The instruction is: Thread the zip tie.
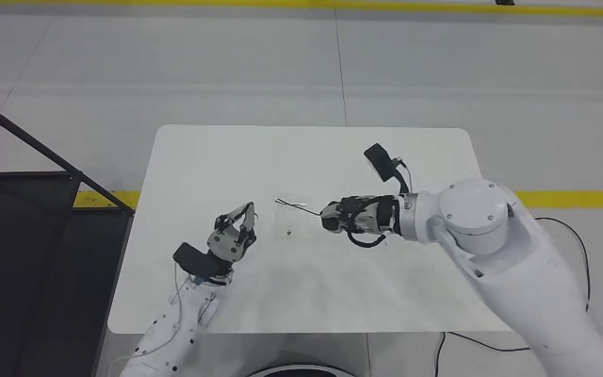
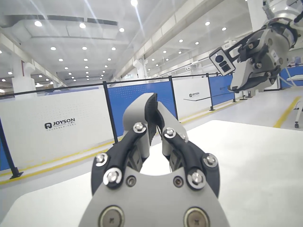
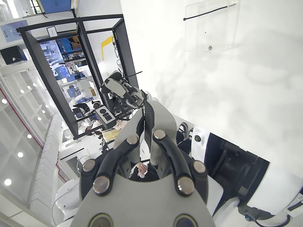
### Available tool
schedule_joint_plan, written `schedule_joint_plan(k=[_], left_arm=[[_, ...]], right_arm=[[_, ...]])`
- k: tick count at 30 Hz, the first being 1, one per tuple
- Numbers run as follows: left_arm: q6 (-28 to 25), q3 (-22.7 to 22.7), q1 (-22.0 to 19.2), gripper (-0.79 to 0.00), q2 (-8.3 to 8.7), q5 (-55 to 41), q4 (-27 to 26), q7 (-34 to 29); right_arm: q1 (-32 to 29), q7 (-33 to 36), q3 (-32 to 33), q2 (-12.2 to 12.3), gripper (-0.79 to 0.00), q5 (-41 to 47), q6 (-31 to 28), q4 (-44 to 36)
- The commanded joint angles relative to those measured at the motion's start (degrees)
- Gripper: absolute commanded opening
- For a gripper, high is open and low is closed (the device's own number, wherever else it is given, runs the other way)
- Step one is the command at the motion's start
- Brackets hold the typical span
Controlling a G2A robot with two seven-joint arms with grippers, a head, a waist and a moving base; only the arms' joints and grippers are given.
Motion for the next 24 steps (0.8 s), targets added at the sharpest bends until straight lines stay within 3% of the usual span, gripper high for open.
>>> schedule_joint_plan(k=[1,24], left_arm=[[0.38,0.28,-0.08,-0.785,-0.09,0.23,0.08,0.09],[-0.22,0.66,-0.25,-0.785,-0.15,1.02,0.24,0.29]], right_arm=[[0.51,0.3,-0.49,-0.06,-0.785,-0.39,0.15,0.22],[3.95,2.21,-4.15,-1.32,-0.785,0.11,-5.83,2.94]])
